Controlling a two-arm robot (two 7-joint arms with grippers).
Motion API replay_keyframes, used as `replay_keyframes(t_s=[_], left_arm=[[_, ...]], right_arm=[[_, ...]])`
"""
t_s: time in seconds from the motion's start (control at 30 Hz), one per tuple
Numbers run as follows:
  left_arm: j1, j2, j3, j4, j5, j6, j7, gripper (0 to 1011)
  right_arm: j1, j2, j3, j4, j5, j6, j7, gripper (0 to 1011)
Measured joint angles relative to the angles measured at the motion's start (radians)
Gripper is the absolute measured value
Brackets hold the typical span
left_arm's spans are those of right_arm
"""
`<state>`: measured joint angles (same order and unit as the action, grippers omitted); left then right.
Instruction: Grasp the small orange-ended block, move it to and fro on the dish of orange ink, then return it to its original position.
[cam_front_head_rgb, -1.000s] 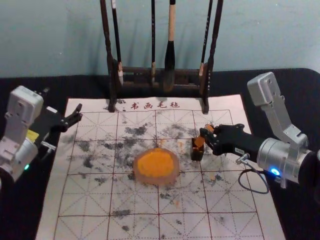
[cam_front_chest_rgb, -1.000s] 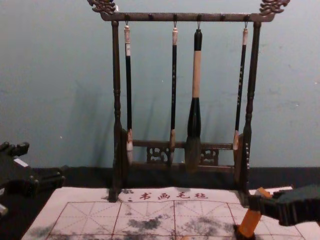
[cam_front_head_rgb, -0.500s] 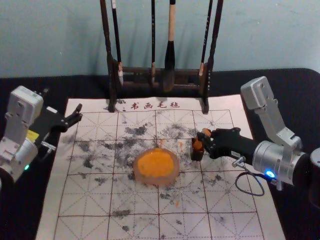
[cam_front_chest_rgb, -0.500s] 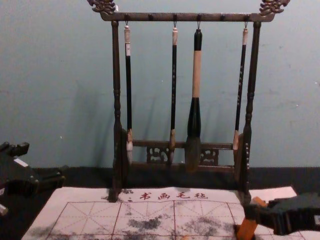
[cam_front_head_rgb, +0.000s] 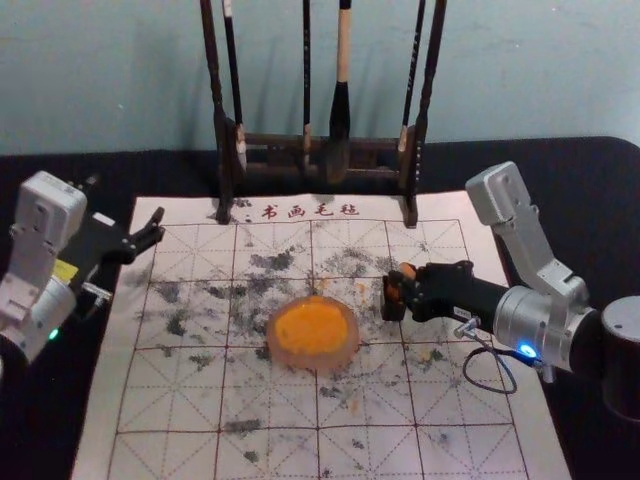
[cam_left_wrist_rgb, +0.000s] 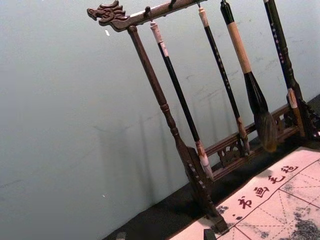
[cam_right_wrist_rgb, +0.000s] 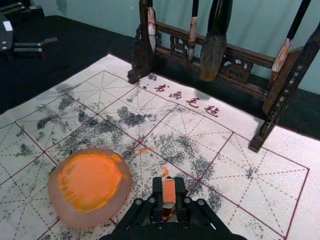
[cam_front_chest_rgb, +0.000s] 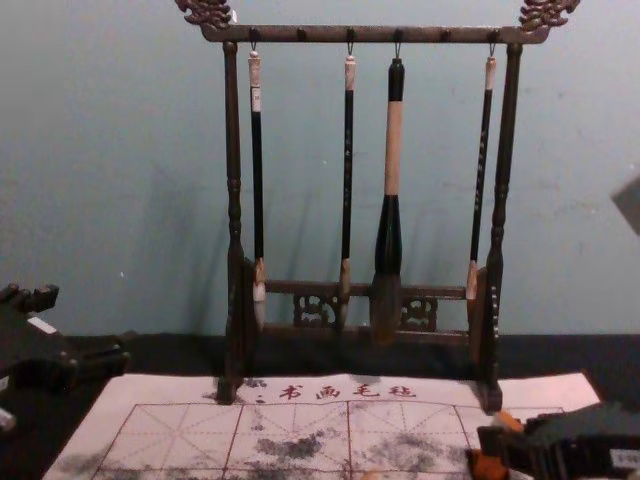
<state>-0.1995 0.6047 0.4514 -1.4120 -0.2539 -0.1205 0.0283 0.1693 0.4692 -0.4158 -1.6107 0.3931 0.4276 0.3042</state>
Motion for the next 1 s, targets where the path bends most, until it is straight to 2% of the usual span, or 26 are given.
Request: replay_keyframes(t_s=[0.4,0.77,0.97,1.0], left_arm=[[0.000,0.000,0.000,0.000,0.000,0.000,0.000,1001],[0.000,0.000,0.000,0.000,0.000,0.000,0.000,1001],[0.000,0.000,0.000,0.000,0.000,0.000,0.000,1001],[0.000,0.000,0.000,0.000,0.000,0.000,0.000,1001]], right_arm=[[-0.005,-0.013,0.007,0.004,-0.031,0.013,-0.001,122],[-0.005,-0.012,0.007,0.003,-0.030,0.012,-0.002,124],[-0.005,-0.012,0.007,0.002,-0.028,0.011,-0.002,255],[-0.005,-0.012,0.007,0.002,-0.028,0.011,-0.001,316]])
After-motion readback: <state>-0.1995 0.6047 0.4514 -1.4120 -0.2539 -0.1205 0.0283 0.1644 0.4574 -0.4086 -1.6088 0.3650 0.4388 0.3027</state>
